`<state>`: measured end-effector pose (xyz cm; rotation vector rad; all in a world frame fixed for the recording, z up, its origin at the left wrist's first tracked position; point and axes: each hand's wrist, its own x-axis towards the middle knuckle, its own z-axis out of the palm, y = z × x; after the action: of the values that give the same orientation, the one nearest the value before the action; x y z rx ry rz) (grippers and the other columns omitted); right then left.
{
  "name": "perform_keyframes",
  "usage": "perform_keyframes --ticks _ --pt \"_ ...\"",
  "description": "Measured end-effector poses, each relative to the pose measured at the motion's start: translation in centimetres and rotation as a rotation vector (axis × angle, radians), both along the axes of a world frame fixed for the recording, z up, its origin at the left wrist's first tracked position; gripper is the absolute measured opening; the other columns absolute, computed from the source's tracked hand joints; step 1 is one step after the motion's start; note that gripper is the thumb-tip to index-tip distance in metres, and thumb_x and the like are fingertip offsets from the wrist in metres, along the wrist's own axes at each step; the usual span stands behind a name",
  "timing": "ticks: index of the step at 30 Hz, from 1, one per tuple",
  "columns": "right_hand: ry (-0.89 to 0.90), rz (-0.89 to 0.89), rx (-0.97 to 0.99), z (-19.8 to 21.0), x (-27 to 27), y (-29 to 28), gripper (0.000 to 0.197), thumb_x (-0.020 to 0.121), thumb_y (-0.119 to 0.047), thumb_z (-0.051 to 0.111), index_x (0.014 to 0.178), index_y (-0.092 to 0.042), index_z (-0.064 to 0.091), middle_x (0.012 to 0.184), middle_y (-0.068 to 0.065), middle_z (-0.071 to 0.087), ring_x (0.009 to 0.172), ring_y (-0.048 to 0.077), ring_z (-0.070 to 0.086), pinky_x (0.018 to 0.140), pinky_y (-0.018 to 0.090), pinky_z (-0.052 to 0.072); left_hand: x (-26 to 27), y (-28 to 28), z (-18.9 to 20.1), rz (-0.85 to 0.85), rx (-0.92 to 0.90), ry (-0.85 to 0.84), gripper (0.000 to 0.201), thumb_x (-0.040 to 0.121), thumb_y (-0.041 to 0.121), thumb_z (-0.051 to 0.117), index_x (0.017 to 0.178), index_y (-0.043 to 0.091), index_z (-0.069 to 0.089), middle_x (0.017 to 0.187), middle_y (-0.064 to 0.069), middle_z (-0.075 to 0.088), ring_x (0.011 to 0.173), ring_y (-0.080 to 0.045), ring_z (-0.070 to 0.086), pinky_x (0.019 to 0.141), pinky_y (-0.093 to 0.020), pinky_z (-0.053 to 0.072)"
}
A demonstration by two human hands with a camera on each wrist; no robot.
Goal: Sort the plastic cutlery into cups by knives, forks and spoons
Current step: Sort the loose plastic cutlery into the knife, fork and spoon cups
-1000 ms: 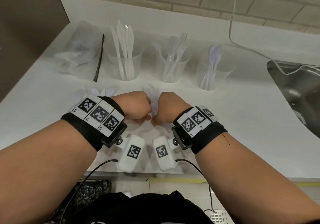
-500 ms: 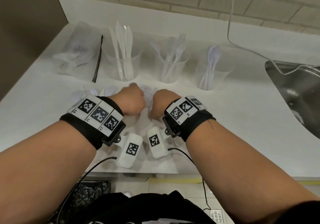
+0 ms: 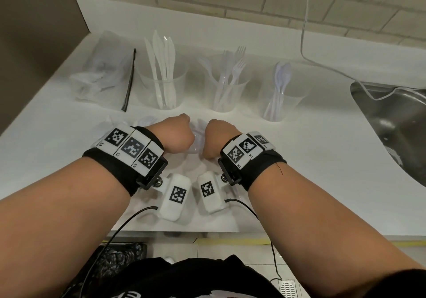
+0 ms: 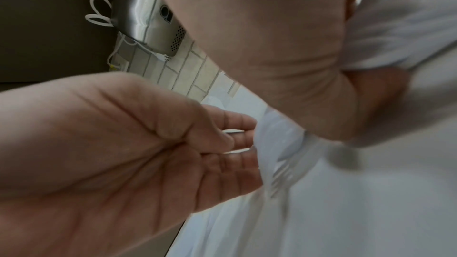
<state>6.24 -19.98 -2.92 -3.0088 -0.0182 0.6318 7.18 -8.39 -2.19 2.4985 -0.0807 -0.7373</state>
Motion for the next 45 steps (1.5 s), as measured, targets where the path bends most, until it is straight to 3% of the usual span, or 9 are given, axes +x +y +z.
perform_keyframes --ticks 6,17,20,23,27,29,34,40,45 --pt "-0.006 -0.009 0.020 -0.2 0.3 -0.4 0.026 0.081 -0.011 0.063 0.069 -0.014 0.039 0.069 0.000 0.044 0.080 0.022 0.055 0.069 0.029 0.045 0.0 0.2 0.1 0.048 -0.184 0.035 0.054 0.092 -0.004 0.040 0.145 0.008 0.034 0.146 -0.008 0.045 0.133 -0.025 0.042 0.110 -0.037 0.035" --pt "-0.142 -0.008 0.077 -1.4 0.2 -0.5 0.019 0.084 -0.008 0.054 0.073 -0.015 0.041 0.068 -0.001 0.042 0.074 0.021 0.052 0.064 0.030 0.042 0.5 1.1 -0.9 0.327 -0.567 0.146 0.045 0.086 -0.013 0.035 0.112 0.018 0.056 0.121 -0.005 0.059 0.112 -0.018 0.054 0.101 -0.033 0.043" --pt "-0.138 -0.033 0.052 -1.5 0.3 -0.6 0.022 0.083 -0.009 0.054 0.069 -0.017 0.040 0.070 0.000 0.048 0.073 0.022 0.054 0.063 0.030 0.043 0.5 1.1 -0.9 0.446 -0.678 0.110 0.042 0.090 -0.010 0.040 0.120 0.015 0.056 0.116 -0.006 0.055 0.107 -0.021 0.054 0.096 -0.038 0.049" --pt "-0.086 -0.006 0.057 -1.3 0.6 -0.7 0.005 0.086 -0.008 0.053 0.085 -0.013 0.051 0.084 0.002 0.058 0.079 0.023 0.055 0.068 0.031 0.045 0.6 1.5 -0.8 0.500 -0.692 0.082 0.046 0.089 -0.010 0.046 0.127 0.016 0.051 0.105 -0.002 0.054 0.109 -0.025 0.058 0.097 -0.046 0.050" --pt "-0.115 -0.086 0.246 0.3 1.2 -2.2 0.024 0.086 -0.010 0.052 0.110 -0.008 0.057 0.107 0.008 0.062 0.098 0.025 0.060 0.081 0.031 0.049 0.5 1.9 -0.3 0.684 -0.858 0.008 0.029 0.094 0.004 0.047 0.119 0.017 0.053 0.098 0.000 0.054 0.101 -0.022 0.053 0.093 -0.044 0.050" --pt "-0.187 -0.185 0.606 2.2 1.3 -2.9 0.025 0.080 -0.009 0.058 0.104 -0.007 0.060 0.091 0.008 0.064 0.084 0.024 0.062 0.073 0.032 0.049 0.5 2.2 -0.1 0.780 -1.048 0.140 0.013 0.096 0.019 0.050 0.107 0.013 0.056 0.097 -0.002 0.053 0.101 -0.026 0.055 0.092 -0.045 0.048" --pt "-0.197 -0.202 1.577 6.6 0.0 -2.4 0.014 0.082 0.008 0.056 0.085 -0.005 0.058 0.070 0.012 0.057 0.070 0.028 0.059 0.070 0.035 0.050 0.5 2.6 -0.4 0.618 -1.182 0.568 0.058 0.094 0.055 0.040 0.120 0.005 0.054 0.115 -0.020 0.055 0.105 -0.038 0.057 0.097 -0.054 0.043" --pt "-0.570 -0.134 1.323 6.2 0.6 -0.7 0.025 0.087 -0.007 0.065 0.108 -0.009 0.051 0.082 -0.002 0.059 0.060 0.019 0.063 0.064 0.034 0.056 -0.4 2.5 -0.3 0.450 -1.212 0.815 0.075 0.087 0.070 0.034 0.124 0.006 0.052 0.136 -0.029 0.050 0.117 -0.047 0.054 0.087 -0.061 0.049" --pt "-0.733 -0.280 1.256 5.7 1.7 -0.7 0.063 0.084 -0.021 0.070 0.135 0.000 0.040 0.104 0.012 0.059 0.057 0.013 0.062 0.063 0.030 0.055 -0.6 2.5 0.0 0.420 -1.182 0.858 0.079 0.086 0.071 0.033 0.121 0.002 0.049 0.115 -0.030 0.059 0.103 -0.046 0.062 0.078 -0.056 0.056"
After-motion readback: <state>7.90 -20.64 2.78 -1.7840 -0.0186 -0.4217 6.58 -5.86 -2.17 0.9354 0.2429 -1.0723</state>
